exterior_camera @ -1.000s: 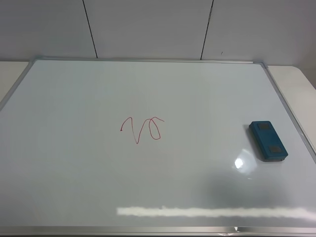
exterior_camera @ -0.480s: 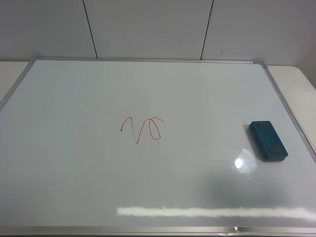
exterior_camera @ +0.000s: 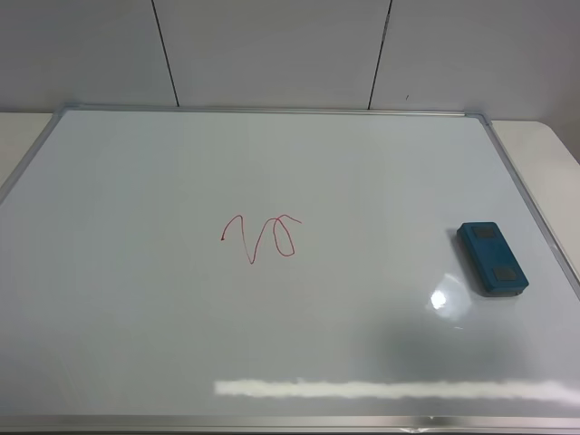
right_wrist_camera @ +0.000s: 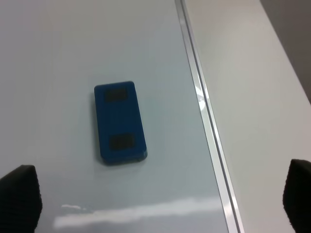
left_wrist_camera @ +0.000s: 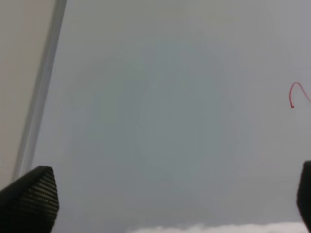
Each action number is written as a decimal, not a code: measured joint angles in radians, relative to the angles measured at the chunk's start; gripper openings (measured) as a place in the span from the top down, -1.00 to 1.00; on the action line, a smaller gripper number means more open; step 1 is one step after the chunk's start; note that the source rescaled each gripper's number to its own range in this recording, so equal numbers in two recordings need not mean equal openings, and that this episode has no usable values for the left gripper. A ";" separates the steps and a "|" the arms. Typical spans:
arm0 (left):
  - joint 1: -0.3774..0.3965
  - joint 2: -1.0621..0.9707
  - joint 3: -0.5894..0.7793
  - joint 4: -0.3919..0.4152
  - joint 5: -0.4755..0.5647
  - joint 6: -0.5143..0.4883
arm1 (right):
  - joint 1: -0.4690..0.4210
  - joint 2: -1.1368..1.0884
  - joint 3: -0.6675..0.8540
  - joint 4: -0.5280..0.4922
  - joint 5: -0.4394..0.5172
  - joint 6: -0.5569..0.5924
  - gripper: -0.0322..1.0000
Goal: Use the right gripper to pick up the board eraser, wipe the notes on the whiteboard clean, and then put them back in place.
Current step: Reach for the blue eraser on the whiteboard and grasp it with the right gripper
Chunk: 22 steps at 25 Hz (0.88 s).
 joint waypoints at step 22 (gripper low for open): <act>0.000 0.000 0.000 0.000 0.000 0.000 | 0.000 0.545 -0.190 0.002 -0.095 0.003 -1.00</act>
